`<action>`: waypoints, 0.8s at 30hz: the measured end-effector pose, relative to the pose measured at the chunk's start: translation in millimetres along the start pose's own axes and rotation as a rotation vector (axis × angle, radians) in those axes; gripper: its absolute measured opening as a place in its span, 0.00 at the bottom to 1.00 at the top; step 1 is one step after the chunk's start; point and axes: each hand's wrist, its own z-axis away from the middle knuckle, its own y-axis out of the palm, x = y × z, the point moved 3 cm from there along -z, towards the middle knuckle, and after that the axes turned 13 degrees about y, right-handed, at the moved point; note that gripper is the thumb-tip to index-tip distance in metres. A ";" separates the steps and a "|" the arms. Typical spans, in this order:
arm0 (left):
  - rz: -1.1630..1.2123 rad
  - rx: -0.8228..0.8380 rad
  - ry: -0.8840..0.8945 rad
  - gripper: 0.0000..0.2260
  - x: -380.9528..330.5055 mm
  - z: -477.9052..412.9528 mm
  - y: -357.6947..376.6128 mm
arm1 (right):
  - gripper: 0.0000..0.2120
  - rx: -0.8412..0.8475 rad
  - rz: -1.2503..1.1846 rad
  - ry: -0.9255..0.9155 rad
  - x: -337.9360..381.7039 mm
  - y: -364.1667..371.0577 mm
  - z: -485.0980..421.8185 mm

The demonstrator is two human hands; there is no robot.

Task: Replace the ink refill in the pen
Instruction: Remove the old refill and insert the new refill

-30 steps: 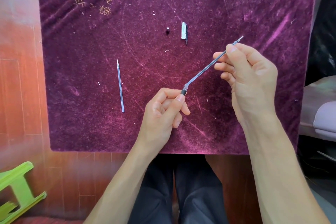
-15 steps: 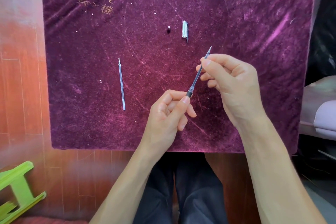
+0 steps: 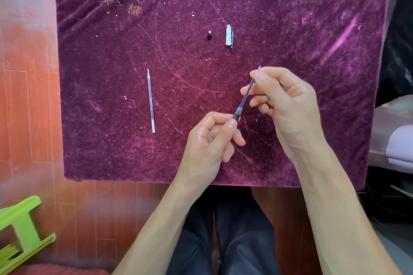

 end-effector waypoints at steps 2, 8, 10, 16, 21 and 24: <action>0.002 -0.007 -0.002 0.08 -1.3 -0.7 0.4 | 0.05 0.012 0.016 0.002 -1.8 0.6 0.3; -0.004 -0.035 -0.006 0.08 -6.1 -5.3 0.3 | 0.04 0.079 0.054 0.027 -11.7 2.8 2.2; 0.001 -0.041 -0.007 0.08 -6.7 -6.1 0.2 | 0.03 0.104 0.051 0.036 -14.4 3.4 2.6; 0.013 -0.042 -0.001 0.07 -6.9 -7.9 0.1 | 0.04 0.160 0.059 0.050 -17.1 4.3 1.2; 0.012 -0.049 -0.002 0.08 -6.7 -10.2 -0.8 | 0.04 0.169 0.060 0.051 -18.7 5.2 0.6; 0.008 -0.049 0.000 0.08 -6.2 -10.4 -1.8 | 0.05 0.163 0.055 0.056 -19.6 6.8 -0.3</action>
